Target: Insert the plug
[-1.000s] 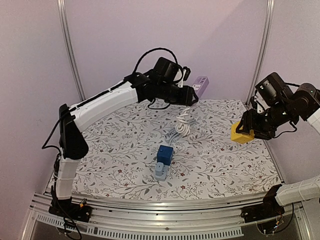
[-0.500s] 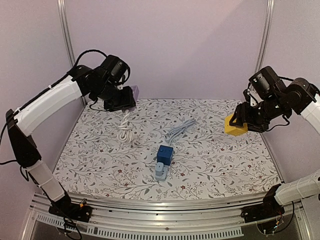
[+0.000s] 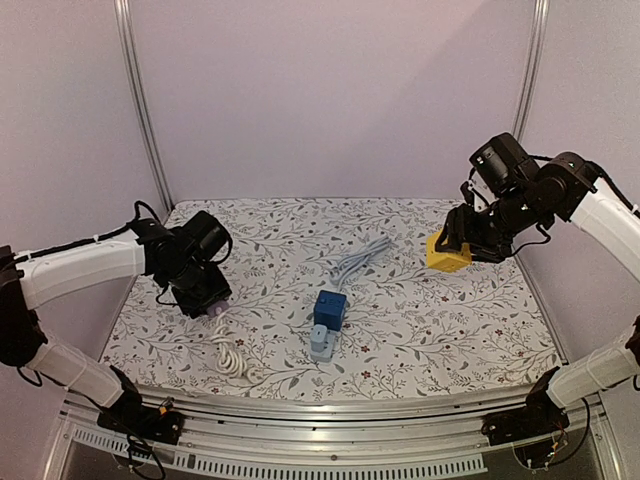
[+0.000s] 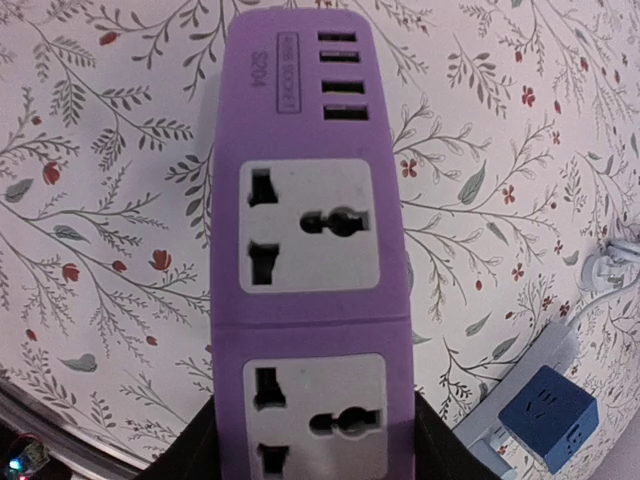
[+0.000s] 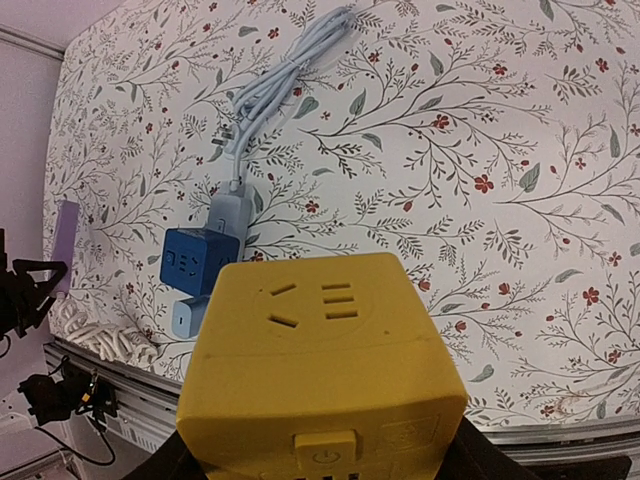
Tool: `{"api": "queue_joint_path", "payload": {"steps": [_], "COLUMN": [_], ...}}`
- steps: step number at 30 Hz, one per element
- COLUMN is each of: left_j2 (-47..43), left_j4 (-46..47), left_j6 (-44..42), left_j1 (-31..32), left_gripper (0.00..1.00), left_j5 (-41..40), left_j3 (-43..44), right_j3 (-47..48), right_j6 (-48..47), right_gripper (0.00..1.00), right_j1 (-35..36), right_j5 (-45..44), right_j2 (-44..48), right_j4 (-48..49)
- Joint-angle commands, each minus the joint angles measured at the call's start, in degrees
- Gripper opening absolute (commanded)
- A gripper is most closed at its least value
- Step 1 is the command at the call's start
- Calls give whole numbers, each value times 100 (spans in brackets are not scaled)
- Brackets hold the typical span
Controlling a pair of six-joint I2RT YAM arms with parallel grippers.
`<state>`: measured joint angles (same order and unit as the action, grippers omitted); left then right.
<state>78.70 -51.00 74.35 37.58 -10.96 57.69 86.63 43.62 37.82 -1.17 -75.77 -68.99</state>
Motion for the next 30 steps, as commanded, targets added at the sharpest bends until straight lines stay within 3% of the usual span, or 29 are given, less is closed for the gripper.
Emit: {"api": "queue_joint_path", "payload": {"steps": [1, 8, 13, 15, 21, 27, 30], "left_j2": [271, 936, 1428, 1665, 2045, 1923, 1728], "left_j4": [479, 1656, 1898, 2046, 2359, 1532, 1231], "left_j6": [1330, 2239, 2445, 2516, 2592, 2062, 1656], "left_j1": [-58, -116, -128, -137, -137, -161, -185], "left_gripper": [1, 7, 12, 21, 62, 98, 99], "left_j5": [-23, 327, 356, 423, 649, 436, 356], "left_j3": [-56, -525, -458, -411, -262, 176, 274], "right_j3": [155, 153, 122, 66, -15, -19, -40], "right_j6": [-12, -11, 45, 90, 153, 121, 104], "right_gripper": [0, 0, 0, 0, 0, 0, 0], "right_j1": [-9, -9, -12, -4, -6, -9, -10], "right_j5": [51, -22, -195, -257, -363, -535, -598], "right_j2": [9, 150, 338, 419, 604, 659, 668], "right_j4": [93, -120, -305, -338, -437, -457, -426]}}
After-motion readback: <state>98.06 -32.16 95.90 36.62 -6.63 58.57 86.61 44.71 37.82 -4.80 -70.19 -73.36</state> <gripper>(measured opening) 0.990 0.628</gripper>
